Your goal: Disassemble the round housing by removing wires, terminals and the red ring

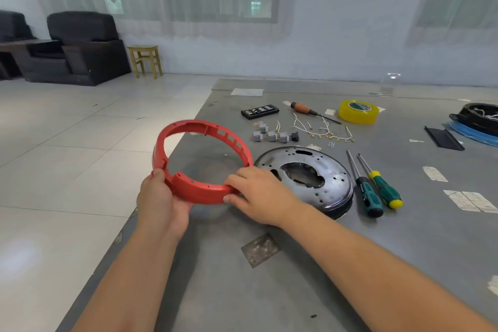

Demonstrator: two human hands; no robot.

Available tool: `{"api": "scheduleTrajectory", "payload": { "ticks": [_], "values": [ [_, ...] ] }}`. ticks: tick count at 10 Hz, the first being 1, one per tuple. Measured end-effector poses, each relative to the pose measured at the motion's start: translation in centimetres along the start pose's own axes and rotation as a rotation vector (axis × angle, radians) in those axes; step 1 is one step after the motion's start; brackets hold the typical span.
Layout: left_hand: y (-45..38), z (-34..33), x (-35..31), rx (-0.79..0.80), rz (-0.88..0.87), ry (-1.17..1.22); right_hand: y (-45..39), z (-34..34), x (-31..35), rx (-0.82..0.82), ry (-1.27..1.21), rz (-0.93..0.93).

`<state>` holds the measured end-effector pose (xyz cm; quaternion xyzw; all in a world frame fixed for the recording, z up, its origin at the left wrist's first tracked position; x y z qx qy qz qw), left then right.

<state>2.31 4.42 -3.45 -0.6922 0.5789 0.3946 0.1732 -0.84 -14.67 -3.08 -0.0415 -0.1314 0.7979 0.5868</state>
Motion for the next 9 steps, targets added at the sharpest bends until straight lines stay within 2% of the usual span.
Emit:
{"api": "scheduleTrajectory", "payload": {
  "ticks": [1,2,3,5,7,8,9],
  "values": [
    [-0.8,2.1,-0.3,-0.029,-0.157,-0.327,0.6,-0.7,0.6,-0.049,0.052,0.006],
    [-1.1,3.2,-0.2,0.029,-0.305,-0.693,1.0,-1.0,1.4,-0.083,0.12,0.005],
    [-0.1,3.4,0.0,0.107,-0.444,-0.806,1.4,-1.7,1.9,-0.1,0.115,-0.017],
    [0.4,3.9,0.6,0.243,-0.506,-1.179,2.1,-2.5,2.0,-0.128,0.049,-0.076],
    [1.6,4.1,0.7,0.25,-0.572,-1.239,2.6,-2.5,2.0,-0.163,0.021,-0.074],
    [1.7,4.4,0.7,0.243,-0.567,-1.22,3.0,-1.8,2.0,-0.186,-0.177,-0.075],
    [1.1,5.4,0.4,0.21,-0.554,-1.168,3.4,1.9,0.4,-0.242,-0.477,-0.179]
  ]
}}
Point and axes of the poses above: each hand's wrist, its own y-axis away from the middle knuckle, its own z-axis out of the back of the hand, x = y × z, the point moved 2 cm from there along -y, towards the middle knuckle, and after that the axes turned 6 degrees about -z, right-handed, at the moved point
